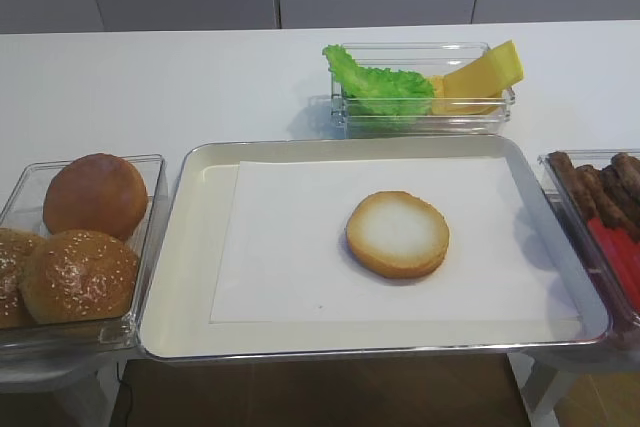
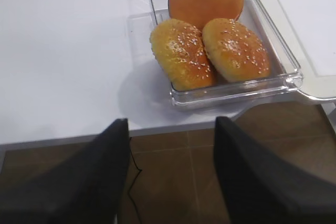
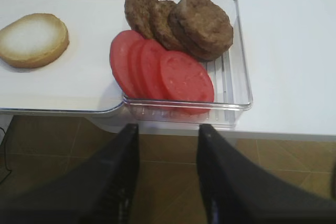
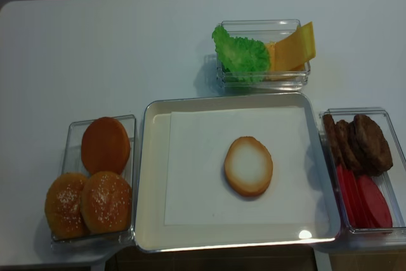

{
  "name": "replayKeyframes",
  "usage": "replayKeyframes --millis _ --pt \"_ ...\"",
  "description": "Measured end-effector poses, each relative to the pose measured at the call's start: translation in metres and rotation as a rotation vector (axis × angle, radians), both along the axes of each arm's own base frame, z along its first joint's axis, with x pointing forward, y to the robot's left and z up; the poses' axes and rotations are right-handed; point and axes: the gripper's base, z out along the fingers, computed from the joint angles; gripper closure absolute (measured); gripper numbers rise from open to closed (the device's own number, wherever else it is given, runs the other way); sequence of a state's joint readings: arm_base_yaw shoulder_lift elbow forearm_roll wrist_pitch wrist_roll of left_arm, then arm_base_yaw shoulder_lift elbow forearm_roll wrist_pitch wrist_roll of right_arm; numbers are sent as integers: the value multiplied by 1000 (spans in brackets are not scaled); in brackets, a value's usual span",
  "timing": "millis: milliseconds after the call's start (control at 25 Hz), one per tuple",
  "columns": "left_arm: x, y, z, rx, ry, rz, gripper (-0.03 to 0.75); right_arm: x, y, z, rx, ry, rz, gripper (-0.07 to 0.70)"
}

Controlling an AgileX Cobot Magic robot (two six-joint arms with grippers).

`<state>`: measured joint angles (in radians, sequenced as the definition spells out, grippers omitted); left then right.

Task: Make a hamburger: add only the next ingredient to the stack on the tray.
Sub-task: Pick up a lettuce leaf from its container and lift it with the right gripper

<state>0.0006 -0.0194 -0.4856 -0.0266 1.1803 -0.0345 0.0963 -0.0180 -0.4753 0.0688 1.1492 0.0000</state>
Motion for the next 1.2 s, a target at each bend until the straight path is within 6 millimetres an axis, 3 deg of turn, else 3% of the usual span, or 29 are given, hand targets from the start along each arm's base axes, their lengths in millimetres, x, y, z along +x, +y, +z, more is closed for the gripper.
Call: replayKeyframes --millis 1200 --pt "0 0 0 0 0 0 333 0 0 0 0 0 0 353"
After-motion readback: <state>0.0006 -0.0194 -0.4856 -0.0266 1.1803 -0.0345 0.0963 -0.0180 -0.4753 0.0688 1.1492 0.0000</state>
